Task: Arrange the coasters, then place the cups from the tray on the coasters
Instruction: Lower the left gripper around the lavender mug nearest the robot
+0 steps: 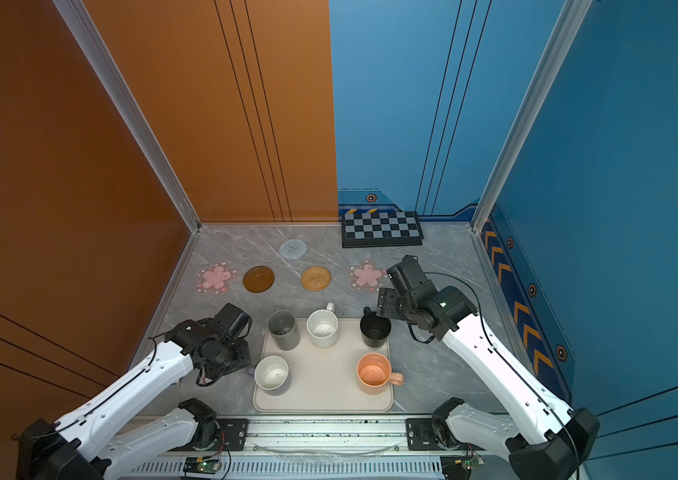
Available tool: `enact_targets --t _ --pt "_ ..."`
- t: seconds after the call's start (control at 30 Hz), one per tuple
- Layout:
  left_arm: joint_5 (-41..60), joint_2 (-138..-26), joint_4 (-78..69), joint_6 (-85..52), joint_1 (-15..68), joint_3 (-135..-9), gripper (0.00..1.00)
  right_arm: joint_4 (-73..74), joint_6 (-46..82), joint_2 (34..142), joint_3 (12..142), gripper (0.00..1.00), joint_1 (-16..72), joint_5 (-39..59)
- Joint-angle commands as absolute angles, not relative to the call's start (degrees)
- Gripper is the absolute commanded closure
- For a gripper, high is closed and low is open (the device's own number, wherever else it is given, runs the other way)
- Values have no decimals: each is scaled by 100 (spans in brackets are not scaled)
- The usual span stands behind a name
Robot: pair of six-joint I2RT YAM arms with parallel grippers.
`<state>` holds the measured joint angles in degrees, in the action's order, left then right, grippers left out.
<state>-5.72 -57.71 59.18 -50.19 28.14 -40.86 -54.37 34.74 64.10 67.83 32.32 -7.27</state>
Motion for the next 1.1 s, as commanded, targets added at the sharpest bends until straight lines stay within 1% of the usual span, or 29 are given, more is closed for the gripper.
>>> enact_targets --t 0.0,0.23,0.43,0.67,0.97,1.07 --pt "-448 -5941 5782 -5170 3000 -3908 42 -5389 3555 6285 6662 19 3267 -693" --pt "-366 -5793 5784 -5324 3338 -3701 43 -5327 3619 6152 6499 19 3269 -716" --pt "-145 -5766 5791 -5518 3858 -3505 44 -5256 3703 6114 6352 19 3313 -625" --pt "-271 -5772 5749 -6051 4750 -3500 44 -5224 3800 5944 6192 19 3338 -688" --pt "-483 -6076 5307 -6429 5231 -3595 45 -5190 3850 5891 6149 19 3357 -702" --pt "-543 -6209 5082 -6557 5379 -3586 48 -5190 3862 5854 6135 19 3364 -720"
